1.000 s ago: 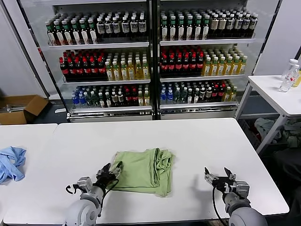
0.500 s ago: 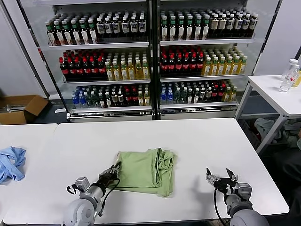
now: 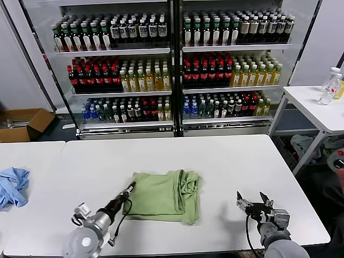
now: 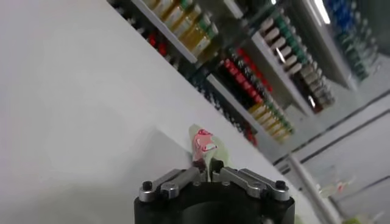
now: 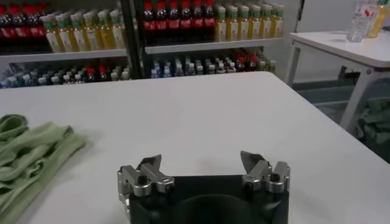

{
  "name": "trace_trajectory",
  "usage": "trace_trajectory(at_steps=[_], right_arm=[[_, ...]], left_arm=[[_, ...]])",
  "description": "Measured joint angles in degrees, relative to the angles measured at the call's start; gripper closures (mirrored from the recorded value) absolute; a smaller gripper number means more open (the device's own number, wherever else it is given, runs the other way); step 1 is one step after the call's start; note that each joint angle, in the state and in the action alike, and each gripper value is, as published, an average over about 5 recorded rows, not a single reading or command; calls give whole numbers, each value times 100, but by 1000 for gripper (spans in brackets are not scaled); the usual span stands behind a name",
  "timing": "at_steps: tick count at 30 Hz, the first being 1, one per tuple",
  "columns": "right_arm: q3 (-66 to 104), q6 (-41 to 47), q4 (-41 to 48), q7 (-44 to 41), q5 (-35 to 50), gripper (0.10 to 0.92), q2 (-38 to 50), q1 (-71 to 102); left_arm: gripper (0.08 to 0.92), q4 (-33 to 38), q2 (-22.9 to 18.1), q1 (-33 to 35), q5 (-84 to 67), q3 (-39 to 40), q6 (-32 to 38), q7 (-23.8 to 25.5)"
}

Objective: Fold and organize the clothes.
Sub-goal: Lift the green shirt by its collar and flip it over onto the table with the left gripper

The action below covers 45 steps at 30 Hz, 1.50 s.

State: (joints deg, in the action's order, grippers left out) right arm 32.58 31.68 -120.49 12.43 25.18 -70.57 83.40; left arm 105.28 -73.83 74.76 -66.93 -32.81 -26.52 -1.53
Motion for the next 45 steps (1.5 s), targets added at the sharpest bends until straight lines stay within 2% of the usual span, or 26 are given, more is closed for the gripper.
trace_trajectory(at_steps=[12, 18, 23, 29, 39, 42, 45], right_arm=[[-146, -66, 95, -27, 41, 203, 3, -152], [-160, -69, 44, -35, 49, 203, -10, -135], [-86, -62, -54, -44, 87, 203, -33, -62], [44, -52, -201, -48, 113, 203, -82, 40], [233, -53, -374, -73, 159, 203, -118, 166], [238, -51, -378, -98, 151, 203, -124, 157], [230, -62, -373, -133, 152, 203, -106, 133]], left_arm=[[899, 798, 592, 353, -647, -1942, -95, -82], [899, 1265, 729, 366, -140, -2165, 11, -96], [899, 1494, 536, 285, 839, -1495, 116, -218], [899, 1361, 32, 14, 2137, 7, 149, -465], [899, 423, -1130, -988, 3323, 2162, 330, -880], [871, 17, -1334, -1193, 3743, 2564, 450, -936], [798, -293, -1475, -1320, 4153, 2828, 583, -947]])
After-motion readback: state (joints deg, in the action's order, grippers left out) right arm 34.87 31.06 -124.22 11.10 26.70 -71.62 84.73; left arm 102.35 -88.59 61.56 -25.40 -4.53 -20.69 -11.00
